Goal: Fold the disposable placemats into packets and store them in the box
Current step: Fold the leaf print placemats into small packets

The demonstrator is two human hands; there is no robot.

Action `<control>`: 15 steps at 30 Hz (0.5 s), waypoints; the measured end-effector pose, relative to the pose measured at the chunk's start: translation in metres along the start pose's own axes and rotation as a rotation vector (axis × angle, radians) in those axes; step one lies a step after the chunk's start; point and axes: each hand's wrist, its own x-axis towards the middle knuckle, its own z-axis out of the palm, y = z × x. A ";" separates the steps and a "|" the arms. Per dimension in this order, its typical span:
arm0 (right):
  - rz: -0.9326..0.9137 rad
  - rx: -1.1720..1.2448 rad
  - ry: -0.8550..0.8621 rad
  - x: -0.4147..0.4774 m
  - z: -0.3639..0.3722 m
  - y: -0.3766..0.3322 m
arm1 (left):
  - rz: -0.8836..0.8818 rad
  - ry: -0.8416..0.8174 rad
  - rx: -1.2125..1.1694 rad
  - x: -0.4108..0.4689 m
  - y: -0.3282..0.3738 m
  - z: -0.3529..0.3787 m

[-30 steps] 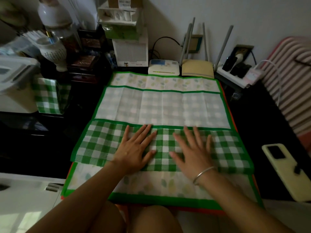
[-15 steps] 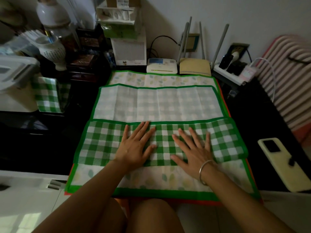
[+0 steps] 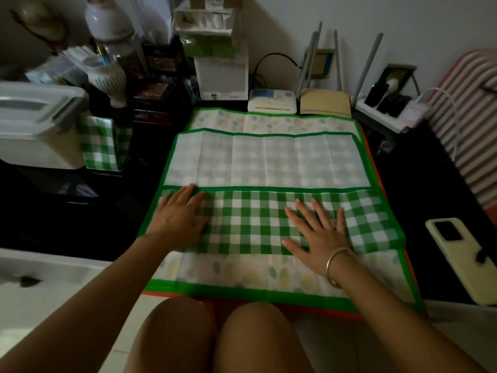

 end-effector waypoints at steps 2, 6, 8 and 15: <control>-0.008 0.005 -0.004 0.000 -0.001 0.000 | -0.035 -0.032 0.050 0.002 0.028 -0.009; 0.003 0.008 -0.008 0.000 -0.001 -0.001 | 0.167 -0.025 -0.062 0.001 0.092 -0.009; 0.004 0.008 -0.015 0.001 -0.001 -0.001 | 0.170 -0.077 -0.038 0.007 0.110 -0.003; -0.078 0.122 0.033 0.004 0.001 0.014 | 0.101 -0.078 0.047 0.022 0.118 0.023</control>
